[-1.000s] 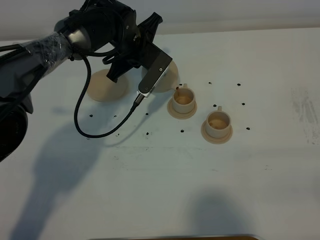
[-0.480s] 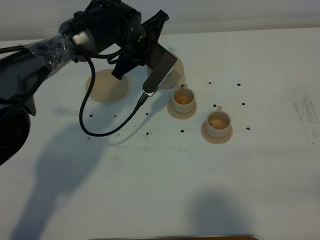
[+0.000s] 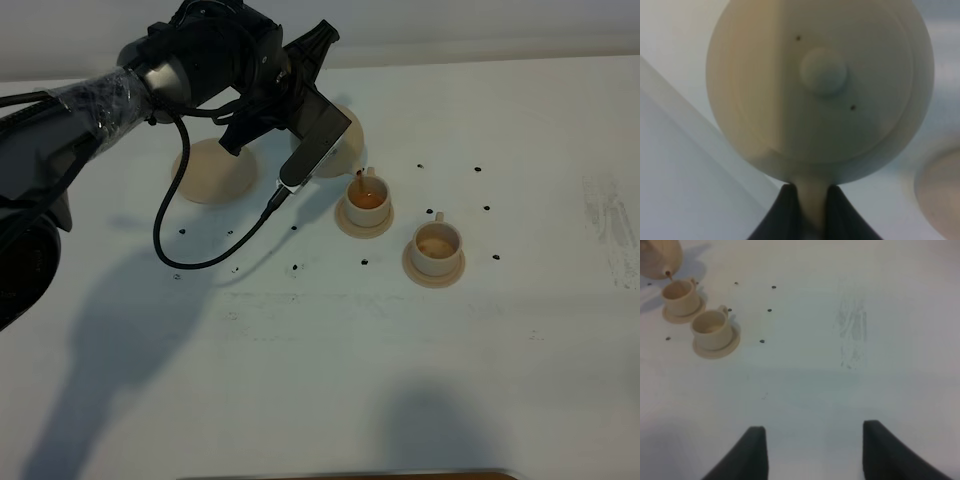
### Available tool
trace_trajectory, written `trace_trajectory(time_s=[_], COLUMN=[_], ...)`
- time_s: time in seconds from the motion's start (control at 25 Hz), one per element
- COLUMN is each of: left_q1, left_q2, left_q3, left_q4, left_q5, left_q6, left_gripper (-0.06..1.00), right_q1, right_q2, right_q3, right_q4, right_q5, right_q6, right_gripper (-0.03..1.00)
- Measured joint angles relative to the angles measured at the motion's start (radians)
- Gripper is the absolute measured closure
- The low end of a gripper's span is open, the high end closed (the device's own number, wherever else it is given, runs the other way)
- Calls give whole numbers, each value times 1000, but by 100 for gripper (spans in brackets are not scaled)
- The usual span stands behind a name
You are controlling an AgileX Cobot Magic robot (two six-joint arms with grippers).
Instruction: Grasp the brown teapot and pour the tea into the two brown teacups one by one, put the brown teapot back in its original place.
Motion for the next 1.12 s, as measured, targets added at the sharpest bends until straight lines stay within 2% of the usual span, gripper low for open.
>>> trace_trajectory(time_s=[1.12], left_q1=[-20], left_q2=[-9], left_q3=[0], left_q4=[2], left_q5=[-23], left_q6=[126], left_gripper=[86], right_q1=[0], right_q2=[0], right_q3=[0], right_q4=[0], right_q5=[0], right_q6=[-1], right_gripper=[53])
